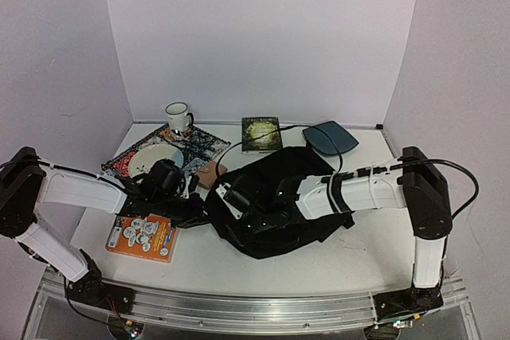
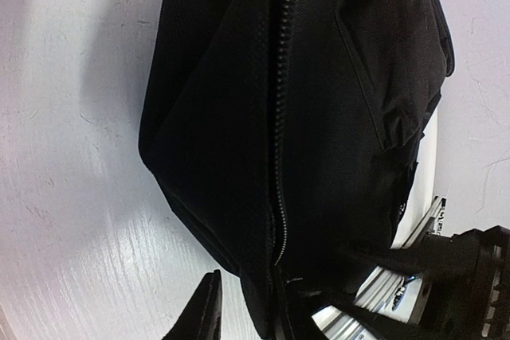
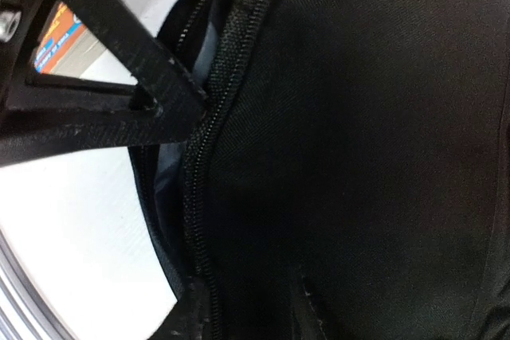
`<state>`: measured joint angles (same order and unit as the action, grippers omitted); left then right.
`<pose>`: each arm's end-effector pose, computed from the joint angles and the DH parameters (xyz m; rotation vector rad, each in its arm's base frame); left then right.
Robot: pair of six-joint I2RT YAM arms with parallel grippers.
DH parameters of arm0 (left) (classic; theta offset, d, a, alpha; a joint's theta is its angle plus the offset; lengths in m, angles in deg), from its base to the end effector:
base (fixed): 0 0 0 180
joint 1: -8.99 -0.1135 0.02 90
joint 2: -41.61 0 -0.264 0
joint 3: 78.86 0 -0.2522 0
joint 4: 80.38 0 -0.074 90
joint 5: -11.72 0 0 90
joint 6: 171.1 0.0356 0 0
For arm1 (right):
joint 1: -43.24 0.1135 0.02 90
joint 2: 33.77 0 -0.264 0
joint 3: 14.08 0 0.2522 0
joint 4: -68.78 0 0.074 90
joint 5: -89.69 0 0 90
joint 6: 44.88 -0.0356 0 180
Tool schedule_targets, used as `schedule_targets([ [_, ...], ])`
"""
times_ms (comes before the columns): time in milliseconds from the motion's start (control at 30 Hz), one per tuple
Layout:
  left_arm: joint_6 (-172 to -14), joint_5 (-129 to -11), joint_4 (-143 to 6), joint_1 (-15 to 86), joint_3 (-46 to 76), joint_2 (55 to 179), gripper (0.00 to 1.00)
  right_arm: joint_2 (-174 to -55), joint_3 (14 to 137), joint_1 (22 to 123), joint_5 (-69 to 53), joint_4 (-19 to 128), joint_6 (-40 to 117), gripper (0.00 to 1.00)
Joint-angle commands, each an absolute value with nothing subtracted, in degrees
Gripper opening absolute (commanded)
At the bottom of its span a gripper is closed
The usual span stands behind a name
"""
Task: Pack the student bag
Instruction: Pick up the largest pocket of the bag from the student bag.
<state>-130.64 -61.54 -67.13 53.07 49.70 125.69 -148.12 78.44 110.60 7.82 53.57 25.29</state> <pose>0.1943 -0.2024 0.1625 0.0313 2.6302 -1.0400 0.1779 0.4135 0.1944 -0.8506 2.1333 0.6703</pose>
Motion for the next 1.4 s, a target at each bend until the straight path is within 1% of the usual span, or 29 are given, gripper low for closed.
schedule_targets([
  [0,-130.7,-61.6,-69.0,53.0,50.5,126.8,0.16,-146.8,79.2,110.9,10.8,51.5,25.3,0.06],
  [33,-130.7,-61.7,-69.1,53.0,50.5,127.1,0.15,-146.1,78.8,110.9,11.8,51.4,25.1,0.01],
  [67,-130.7,-61.8,-69.1,53.0,50.6,127.4,0.12,-145.0,78.5,110.8,12.8,51.3,24.9,0.0],
  [167,-130.7,-62.2,-69.4,53.0,50.9,128.3,0.05,-141.1,76.6,110.6,17.1,50.7,24.1,0.0],
  [300,-130.7,-62.1,-69.7,53.0,51.1,129.3,0.0,-135.1,72.8,109.0,23.6,50.0,21.6,0.0],
  [500,-130.1,-60.0,-70.5,53.4,50.5,129.8,0.0,-126.6,65.1,103.8,31.0,48.2,15.4,0.0],
  [767,-128.7,-57.0,-70.6,55.9,46.8,131.9,0.0,-118.4,55.0,95.2,35.2,46.6,7.7,0.0],
  [967,-128.5,-55.9,-71.1,57.8,44.0,134.2,0.0,-117.0,49.1,88.6,34.8,46.5,4.9,0.0],
  [1100,-128.6,-55.3,-72.1,58.3,42.5,136.0,0.01,-119.6,47.6,85.2,34.4,46.5,4.9,0.0],
  [1167,-128.5,-55.0,-72.3,58.3,41.5,136.7,0.05,-122.0,47.8,84.3,34.4,46.5,5.2,0.0],
  [1267,-128.5,-56.0,-72.2,58.2,40.7,136.3,0.2,-124.6,48.8,84.0,34.3,46.5,6.5,0.02],
  [1333,-128.5,-56.9,-71.8,57.8,40.5,135.3,0.32,-124.2,49.3,84.0,32.9,46.5,7.4,0.06],
  [1367,-128.5,-57.5,-71.4,57.4,40.5,134.6,0.37,-123.2,49.4,84.0,32.4,46.5,8.1,0.1],
])
